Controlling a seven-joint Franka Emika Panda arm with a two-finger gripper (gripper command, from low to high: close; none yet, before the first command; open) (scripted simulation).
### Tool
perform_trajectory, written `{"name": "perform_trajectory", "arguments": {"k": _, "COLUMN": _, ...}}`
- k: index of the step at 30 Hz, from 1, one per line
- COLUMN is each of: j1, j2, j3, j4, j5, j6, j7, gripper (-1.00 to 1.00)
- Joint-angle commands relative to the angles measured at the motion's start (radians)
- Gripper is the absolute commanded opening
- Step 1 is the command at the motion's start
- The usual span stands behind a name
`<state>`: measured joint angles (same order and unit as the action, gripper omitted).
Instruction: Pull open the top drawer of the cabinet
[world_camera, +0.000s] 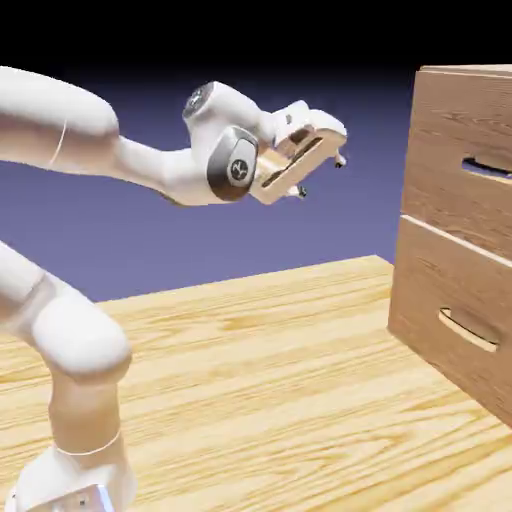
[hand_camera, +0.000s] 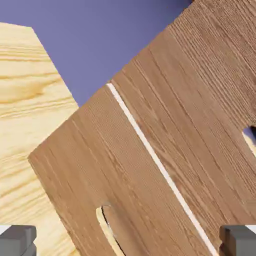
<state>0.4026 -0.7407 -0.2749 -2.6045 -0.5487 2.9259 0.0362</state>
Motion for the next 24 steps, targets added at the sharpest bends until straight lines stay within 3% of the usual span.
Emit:
{"name": "perform_trajectory", "arguments": {"k": 1, "j1": 0.024, "j2": -0.011, "j3": -0.017, "j4": 0.013, "j5": -0.034, "j6": -0.007, "j7": -0.044, "gripper": 0.0}}
{"name": "perform_trajectory", "arguments": {"k": 24, "j1": 0.578, "j2": -0.253, "j3": -0.407, "j4": 0.304, "j5": -0.813, "j6": -0.164, "j7": -1.044, "gripper": 0.0}}
